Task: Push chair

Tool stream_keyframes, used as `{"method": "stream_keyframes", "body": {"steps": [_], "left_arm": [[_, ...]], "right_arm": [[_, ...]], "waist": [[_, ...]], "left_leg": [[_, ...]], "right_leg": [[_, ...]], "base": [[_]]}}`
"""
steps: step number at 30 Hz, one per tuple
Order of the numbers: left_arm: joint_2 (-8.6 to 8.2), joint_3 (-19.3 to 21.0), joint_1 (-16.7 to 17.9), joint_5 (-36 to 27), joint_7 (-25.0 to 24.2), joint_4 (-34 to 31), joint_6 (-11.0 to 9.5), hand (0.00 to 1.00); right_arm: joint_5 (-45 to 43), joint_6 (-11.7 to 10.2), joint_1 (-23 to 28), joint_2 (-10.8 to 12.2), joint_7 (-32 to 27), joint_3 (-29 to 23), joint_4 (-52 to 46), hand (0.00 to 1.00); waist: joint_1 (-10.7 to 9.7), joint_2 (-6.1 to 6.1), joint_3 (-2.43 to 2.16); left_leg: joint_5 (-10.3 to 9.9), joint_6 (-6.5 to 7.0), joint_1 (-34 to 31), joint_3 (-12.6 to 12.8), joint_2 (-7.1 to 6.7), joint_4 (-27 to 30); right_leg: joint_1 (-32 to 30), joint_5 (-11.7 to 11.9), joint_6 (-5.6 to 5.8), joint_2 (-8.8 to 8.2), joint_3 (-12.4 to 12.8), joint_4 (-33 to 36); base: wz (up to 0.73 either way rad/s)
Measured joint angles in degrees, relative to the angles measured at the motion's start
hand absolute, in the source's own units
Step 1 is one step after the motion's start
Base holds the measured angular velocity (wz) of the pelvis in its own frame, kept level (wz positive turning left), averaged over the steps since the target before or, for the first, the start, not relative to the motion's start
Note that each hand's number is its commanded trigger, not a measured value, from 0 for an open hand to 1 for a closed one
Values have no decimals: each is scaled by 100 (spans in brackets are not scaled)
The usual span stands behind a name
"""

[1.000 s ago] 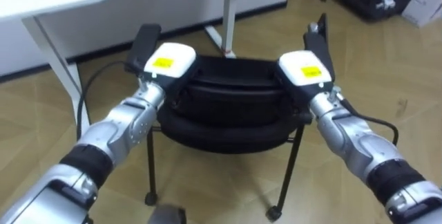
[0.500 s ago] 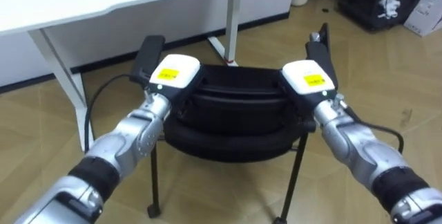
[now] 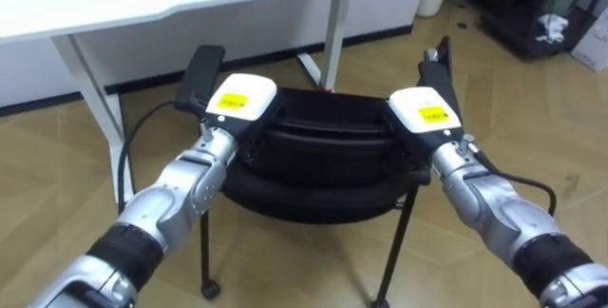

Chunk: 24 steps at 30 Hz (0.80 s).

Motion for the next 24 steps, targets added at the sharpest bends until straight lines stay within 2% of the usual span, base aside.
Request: {"method": "stream_keyframes", "body": {"steps": [1,2,3,4,5,6,7,8,9,10,11,12,13,14,15,17,18,21,24], "left_arm": [[-1,26,4,20,0,-9,-1,100],[-5,47,-5,85,-4,-9,2,100],[-8,67,9,159,-3,2,5,100],[-12,77,20,184,-4,17,5,100],[-20,74,62,189,-6,63,-1,100],[-7,82,86,189,4,120,-46,100],[27,104,88,189,9,119,-76,100],[117,175,84,188,13,103,-131,100],[181,222,83,183,13,101,-159,100],[198,232,82,182,14,114,-173,100],[198,251,80,183,26,159,-205,100],[196,258,64,179,31,194,-238,100],[185,268,59,178,32,200,-234,100],[187,269,58,179,26,190,-236,100],[175,277,52,186,27,150,-225,100],[164,280,-15,184,48,98,-190,100],[153,337,-80,183,72,119,-173,100],[139,378,-88,184,149,113,-127,100],[154,391,-88,187,175,56,-108,100]], "right_arm": [[-1,18,-5,11,-1,1,-6,100],[-2,54,-5,47,-3,-1,6,100],[0,69,-4,105,26,-1,56,100],[1,88,7,147,40,-1,83,100],[-1,144,49,208,38,2,146,100],[-8,163,93,269,28,3,151,100],[-13,168,91,296,27,3,137,100],[-71,257,59,380,16,5,80,100],[-94,312,16,454,3,20,76,100],[-106,330,4,472,-1,38,77,100],[-109,331,-2,474,-7,59,77,100],[-107,332,-2,478,-7,61,82,100],[-105,333,-6,480,-6,61,87,100],[-97,338,-7,487,3,57,99,100],[-94,338,-28,474,20,20,98,100],[-45,312,-162,393,92,11,95,100],[-47,305,-308,364,171,11,107,100],[-85,289,-447,375,211,14,180,100],[-100,272,-488,352,206,13,166,100]], "waist": [[4,34,-2],[0,55,-3],[15,57,0],[22,69,7],[38,155,34],[84,278,55],[129,305,39],[242,342,46],[265,365,61],[283,356,56],[323,312,50],[302,233,47],[290,200,49],[335,182,32],[384,210,30],[411,213,27],[444,209,44],[527,191,59],[540,179,66]], "left_leg": [[-82,-7,-43,-63,-3,105],[-224,-7,-88,-201,-2,296],[-354,20,-54,-326,0,393],[-406,21,1,-399,3,408],[-483,11,163,-639,0,403],[-547,1,259,-917,27,390],[-571,-12,268,-988,35,378],[-596,-46,281,-1139,34,338],[-590,-80,308,-1300,11,274],[-576,-92,325,-1395,-23,230],[-564,-120,369,-1542,-93,199],[-614,-187,402,-1658,-152,243],[-672,-238,401,-1724,-161,319],[-799,-379,326,-1793,-110,544],[-864,-487,284,-1736,2,659],[-872,-542,199,-1595,206,596],[-813,-627,142,-1488,309,478],[-638,-722,239,-1470,361,171],[-614,-760,262,-1511,387,79]], "right_leg": [[-31,60,19,-56,-132,217],[-160,274,-58,-175,-154,758],[-296,588,-123,-225,-3,1186],[-346,775,-142,-213,118,1356],[-436,1231,-150,-129,367,1641],[-654,1460,-100,18,653,1856],[-818,1329,-1,115,823,1851],[-1147,1000,64,345,1063,1655],[-1355,855,65,525,1183,1165],[-1442,849,69,574,1236,865],[-1564,874,81,611,1383,221],[-1646,999,126,588,1662,-426],[-1697,1209,160,569,1760,-551],[-1607,1415,28,582,1623,-544],[-1582,1364,-192,615,1423,-485],[-1595,1282,-271,642,1241,-500],[-1620,1261,-307,652,1192,-509],[-1526,1266,-370,674,1065,-632],[-1453,1206,-436,677,941,-676]], "base": [[17],[44],[48],[42],[33],[21],[-8],[-9],[9],[55],[78],[80],[78],[66],[66],[48],[32],[19],[21]]}}
